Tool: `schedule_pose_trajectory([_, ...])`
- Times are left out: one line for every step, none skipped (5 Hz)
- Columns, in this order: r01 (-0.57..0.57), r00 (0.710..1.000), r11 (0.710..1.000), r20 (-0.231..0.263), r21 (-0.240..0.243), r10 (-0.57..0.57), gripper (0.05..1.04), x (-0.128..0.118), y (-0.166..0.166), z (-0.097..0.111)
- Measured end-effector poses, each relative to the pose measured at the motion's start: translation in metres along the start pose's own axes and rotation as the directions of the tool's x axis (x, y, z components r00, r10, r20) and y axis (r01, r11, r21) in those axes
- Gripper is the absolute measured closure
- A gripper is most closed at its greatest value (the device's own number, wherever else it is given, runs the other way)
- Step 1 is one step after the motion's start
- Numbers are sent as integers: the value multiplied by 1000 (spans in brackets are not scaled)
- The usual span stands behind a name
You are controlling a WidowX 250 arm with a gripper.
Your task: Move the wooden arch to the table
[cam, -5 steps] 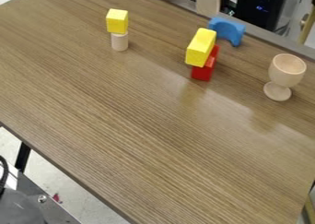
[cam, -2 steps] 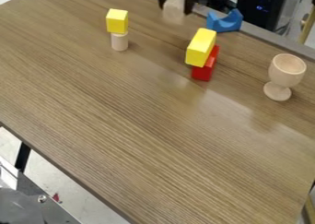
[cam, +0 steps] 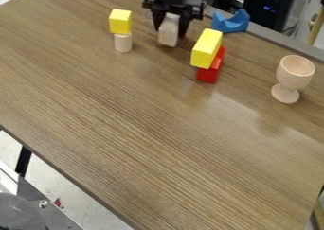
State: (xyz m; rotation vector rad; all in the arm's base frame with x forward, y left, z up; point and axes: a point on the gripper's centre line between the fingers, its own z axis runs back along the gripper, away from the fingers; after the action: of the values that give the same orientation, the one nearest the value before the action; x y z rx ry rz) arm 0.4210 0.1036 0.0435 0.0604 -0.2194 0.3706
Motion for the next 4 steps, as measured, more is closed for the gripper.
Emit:
schedule_pose_trajectory([-6,1000,1000,-22,4,6,420,-3,3,-9])
schedule_pose_trajectory([-22,1000,1000,-20,-11,22,134,-2,1,-9])
schedule_pose_trajectory([-30,999,1000,-27,-5,30,83,-5,2,-11])
schedule_pose_trajectory([-38,999,999,-15,-4,38,83,-9,3,-1])
